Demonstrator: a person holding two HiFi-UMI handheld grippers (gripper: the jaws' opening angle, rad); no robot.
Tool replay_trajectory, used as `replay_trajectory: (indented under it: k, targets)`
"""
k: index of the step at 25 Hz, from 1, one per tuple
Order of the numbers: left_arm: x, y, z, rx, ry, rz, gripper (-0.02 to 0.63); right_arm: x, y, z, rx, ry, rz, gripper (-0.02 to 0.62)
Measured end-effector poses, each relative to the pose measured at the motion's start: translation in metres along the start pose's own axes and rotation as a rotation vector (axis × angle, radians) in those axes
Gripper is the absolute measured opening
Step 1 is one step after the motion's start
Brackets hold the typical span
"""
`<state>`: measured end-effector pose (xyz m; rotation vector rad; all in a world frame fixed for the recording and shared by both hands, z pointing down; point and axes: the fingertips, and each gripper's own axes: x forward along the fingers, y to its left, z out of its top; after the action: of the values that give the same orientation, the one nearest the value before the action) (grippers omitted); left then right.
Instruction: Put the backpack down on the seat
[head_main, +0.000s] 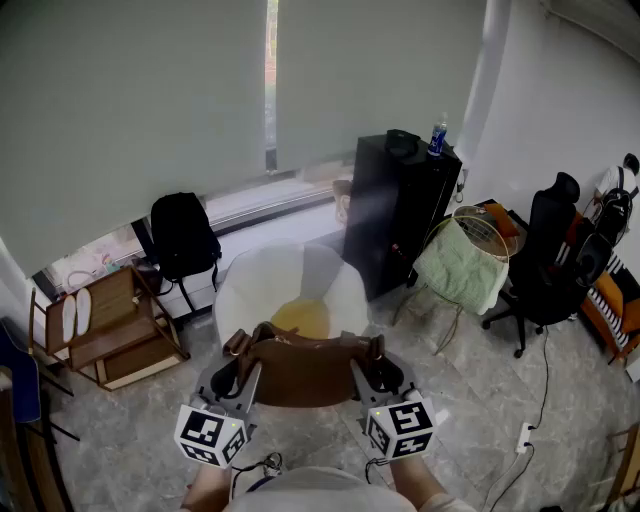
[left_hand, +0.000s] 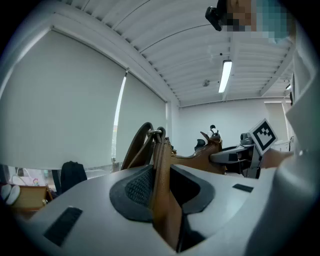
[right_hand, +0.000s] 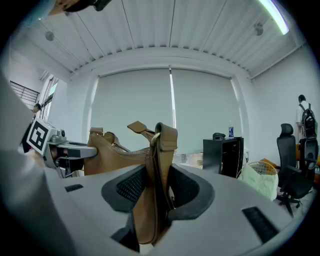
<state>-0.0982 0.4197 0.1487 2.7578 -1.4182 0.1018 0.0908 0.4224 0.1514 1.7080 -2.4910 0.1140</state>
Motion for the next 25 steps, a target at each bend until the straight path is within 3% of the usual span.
replay_trajectory:
  k: [14, 25]
  targets:
    - [-0.002, -0.004, -0.001, 0.005, 0.0, 0.004, 0.109, -0.004, 0.0, -0.001, 0.017, -0.013, 0.016, 0.169]
    - [0.002, -0.03, -0.005, 0.001, 0.013, 0.02, 0.109, -0.019, -0.02, -0.007, 0.03, -0.012, 0.033, 0.169]
